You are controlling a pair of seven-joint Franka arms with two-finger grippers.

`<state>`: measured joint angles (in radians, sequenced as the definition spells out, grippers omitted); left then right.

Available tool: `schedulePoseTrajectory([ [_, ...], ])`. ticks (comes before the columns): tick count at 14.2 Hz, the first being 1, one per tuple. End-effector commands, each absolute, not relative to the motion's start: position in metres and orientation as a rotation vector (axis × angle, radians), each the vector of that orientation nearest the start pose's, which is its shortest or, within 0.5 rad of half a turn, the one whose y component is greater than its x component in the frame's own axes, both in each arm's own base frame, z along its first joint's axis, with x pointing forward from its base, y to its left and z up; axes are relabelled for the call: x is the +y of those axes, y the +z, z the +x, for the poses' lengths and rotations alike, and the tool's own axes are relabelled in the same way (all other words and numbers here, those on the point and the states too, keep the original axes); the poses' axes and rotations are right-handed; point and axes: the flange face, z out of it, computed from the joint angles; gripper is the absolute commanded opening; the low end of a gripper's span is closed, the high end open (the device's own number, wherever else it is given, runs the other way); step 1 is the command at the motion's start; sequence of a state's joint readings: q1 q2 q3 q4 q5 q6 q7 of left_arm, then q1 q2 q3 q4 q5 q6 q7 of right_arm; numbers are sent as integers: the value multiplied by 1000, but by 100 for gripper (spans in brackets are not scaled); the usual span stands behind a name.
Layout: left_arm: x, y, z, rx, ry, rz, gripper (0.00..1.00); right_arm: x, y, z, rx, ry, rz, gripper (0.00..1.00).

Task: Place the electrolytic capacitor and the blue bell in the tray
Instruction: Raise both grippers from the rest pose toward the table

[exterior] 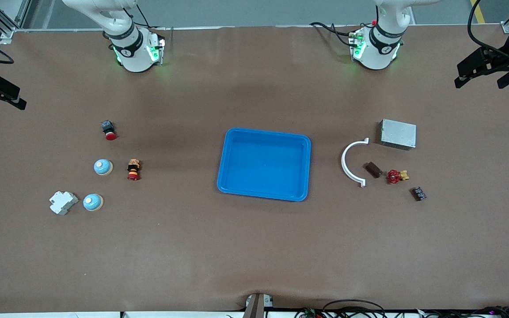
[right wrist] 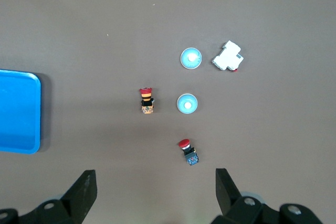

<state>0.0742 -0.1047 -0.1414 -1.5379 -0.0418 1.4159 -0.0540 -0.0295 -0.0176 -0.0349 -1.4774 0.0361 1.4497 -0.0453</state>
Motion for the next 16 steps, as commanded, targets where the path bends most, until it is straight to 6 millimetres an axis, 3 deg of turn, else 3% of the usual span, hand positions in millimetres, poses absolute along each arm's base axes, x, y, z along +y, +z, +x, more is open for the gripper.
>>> schedulePoseTrajectory([
  [1,-47,688,499,54,33,-3186,100,-32,671,527,26,9,-3111,100],
  [4,-45,694,501,30,9,-3189,100,-32,673,526,25,5,-3111,100],
  [9,-43,683,509,38,45,-3187,100,-33,669,527,28,16,-3109,100],
  [11,-41,677,511,8,61,-3175,100,-53,643,530,81,49,-3098,100],
  [13,-40,670,513,2,82,-3170,100,-61,602,536,52,68,-3102,100],
  [16,-26,640,530,-26,150,-3091,100,-76,536,541,25,44,-3111,100],
])
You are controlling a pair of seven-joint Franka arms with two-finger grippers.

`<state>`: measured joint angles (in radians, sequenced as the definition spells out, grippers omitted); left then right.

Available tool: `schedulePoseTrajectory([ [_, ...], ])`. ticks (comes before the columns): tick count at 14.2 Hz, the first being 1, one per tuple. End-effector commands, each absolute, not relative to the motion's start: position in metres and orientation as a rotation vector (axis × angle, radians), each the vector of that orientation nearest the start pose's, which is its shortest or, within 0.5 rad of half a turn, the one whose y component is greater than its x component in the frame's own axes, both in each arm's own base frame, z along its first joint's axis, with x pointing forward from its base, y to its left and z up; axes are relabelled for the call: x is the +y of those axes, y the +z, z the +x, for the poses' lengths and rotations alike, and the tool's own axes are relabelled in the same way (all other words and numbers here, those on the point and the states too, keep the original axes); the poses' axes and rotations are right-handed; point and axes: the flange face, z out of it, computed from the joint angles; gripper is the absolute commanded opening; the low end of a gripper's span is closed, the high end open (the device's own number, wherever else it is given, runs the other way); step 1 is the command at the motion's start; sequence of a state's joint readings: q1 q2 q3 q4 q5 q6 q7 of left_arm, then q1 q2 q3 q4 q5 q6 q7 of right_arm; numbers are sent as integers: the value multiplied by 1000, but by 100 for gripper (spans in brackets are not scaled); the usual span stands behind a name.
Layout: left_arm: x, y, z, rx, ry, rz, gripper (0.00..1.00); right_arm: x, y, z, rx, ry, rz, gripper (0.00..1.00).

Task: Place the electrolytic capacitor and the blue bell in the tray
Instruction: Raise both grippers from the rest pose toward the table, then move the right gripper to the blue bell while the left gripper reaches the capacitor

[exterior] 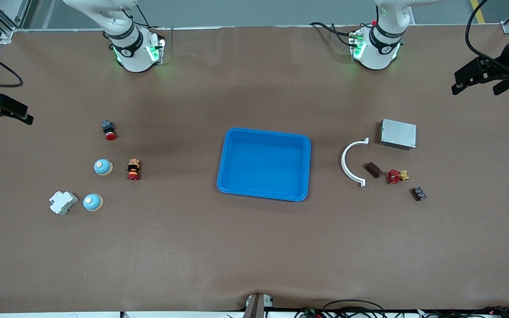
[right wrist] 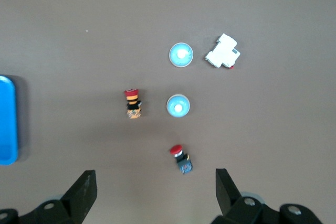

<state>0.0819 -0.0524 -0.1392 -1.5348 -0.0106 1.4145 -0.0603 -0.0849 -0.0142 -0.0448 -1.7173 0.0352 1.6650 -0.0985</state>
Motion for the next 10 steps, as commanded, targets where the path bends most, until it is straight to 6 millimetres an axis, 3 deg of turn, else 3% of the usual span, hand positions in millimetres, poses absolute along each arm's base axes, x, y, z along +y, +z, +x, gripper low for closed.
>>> schedulePoseTrajectory([
  [1,-23,627,536,-30,168,-3083,100,-83,508,539,-3,34,-3113,100],
  [2,-20,612,540,-36,166,-3084,100,-96,480,536,-49,-3,-3115,100],
  [4,-3,580,545,-79,149,-3085,100,-102,436,527,-63,-30,-3119,100],
  [7,20,530,551,-133,106,-3089,100,-103,396,517,-47,-72,-3123,100],
  [10,19,487,552,-137,75,-3092,100,-102,355,510,-37,-114,-3129,100],
])
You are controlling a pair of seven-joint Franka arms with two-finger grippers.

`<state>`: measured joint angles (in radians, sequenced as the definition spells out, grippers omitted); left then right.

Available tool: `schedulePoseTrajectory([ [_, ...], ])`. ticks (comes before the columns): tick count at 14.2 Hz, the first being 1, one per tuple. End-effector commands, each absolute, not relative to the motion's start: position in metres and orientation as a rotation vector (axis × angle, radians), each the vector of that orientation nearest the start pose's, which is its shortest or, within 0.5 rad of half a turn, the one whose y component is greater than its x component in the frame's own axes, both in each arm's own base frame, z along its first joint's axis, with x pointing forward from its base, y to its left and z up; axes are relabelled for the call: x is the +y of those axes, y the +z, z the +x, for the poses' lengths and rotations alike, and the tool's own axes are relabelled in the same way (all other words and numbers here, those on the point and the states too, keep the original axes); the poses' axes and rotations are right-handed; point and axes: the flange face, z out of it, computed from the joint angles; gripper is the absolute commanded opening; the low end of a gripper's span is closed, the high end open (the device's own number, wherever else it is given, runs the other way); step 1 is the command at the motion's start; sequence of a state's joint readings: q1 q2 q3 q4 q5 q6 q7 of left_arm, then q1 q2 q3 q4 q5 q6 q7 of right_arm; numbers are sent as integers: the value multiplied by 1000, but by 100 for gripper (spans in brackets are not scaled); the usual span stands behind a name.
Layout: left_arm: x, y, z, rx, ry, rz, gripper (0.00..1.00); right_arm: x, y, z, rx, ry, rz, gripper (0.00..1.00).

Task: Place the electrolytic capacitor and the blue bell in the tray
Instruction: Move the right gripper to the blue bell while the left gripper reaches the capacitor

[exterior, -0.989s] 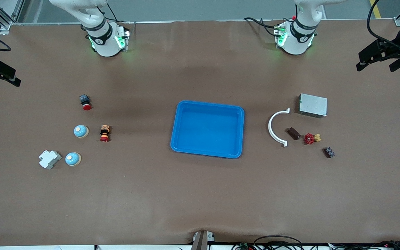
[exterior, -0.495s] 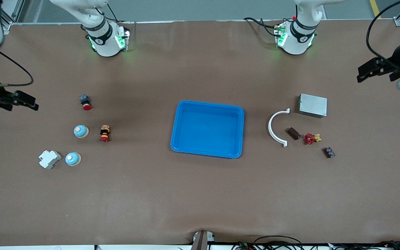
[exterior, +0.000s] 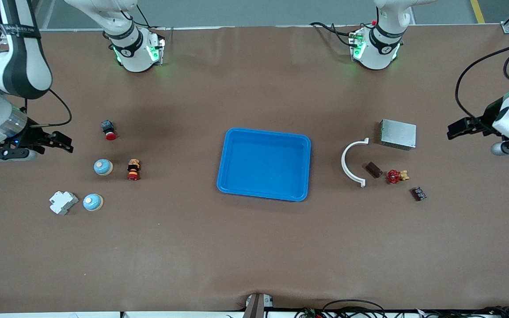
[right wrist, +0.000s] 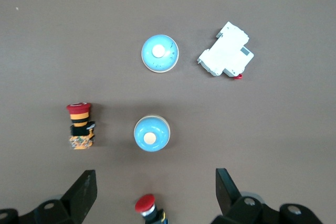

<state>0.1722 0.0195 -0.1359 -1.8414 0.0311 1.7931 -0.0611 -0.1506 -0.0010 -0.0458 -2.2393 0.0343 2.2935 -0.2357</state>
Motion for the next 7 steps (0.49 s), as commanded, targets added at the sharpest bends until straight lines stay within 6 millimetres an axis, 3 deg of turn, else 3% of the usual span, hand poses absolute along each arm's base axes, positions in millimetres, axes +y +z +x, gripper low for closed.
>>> schedulePoseTrajectory([
  [1,19,473,551,-141,67,-3093,100,-101,342,511,-36,-114,-3130,100],
  [7,26,400,560,-226,92,-3102,100,-98,270,514,-25,-166,-3144,100],
])
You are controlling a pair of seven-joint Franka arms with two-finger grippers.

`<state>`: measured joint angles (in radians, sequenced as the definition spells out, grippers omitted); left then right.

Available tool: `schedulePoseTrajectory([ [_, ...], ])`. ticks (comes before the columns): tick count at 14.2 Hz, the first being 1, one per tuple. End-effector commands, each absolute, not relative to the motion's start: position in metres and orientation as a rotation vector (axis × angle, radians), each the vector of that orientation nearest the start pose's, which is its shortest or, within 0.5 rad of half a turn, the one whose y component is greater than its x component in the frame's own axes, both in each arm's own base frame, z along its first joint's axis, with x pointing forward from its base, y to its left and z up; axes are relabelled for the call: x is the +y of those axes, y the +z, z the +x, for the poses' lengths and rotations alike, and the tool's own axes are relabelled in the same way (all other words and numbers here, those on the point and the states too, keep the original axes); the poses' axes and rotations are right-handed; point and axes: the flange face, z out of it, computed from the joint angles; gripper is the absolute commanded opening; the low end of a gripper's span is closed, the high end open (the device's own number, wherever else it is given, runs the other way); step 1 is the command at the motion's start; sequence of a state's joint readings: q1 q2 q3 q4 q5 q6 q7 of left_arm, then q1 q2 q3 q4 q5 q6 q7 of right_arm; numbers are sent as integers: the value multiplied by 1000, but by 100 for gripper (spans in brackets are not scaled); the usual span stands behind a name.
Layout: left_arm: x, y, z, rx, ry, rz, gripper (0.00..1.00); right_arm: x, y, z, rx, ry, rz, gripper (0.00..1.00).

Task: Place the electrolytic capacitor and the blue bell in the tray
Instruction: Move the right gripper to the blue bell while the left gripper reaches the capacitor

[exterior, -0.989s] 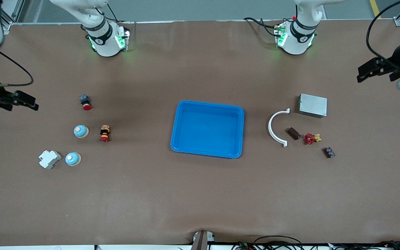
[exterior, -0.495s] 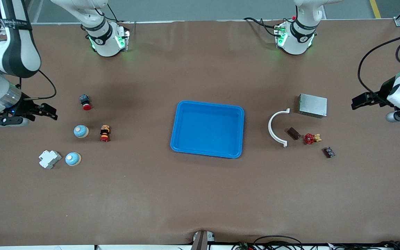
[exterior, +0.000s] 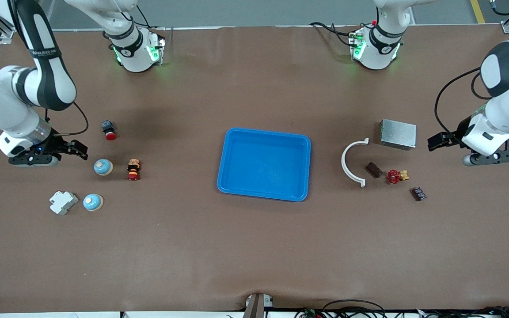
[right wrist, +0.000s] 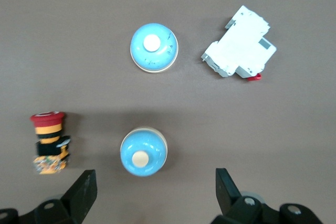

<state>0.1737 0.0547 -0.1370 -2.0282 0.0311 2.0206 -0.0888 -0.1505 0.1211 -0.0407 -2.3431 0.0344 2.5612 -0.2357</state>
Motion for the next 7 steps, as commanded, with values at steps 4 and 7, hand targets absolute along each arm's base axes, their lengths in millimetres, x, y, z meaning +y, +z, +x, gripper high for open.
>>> schedulePoseTrajectory([
  [4,48,350,565,-336,109,-3105,100,-87,227,518,25,-186,-3147,100],
  [7,48,317,570,-528,136,-3080,100,-78,202,518,45,-212,-3149,100],
])
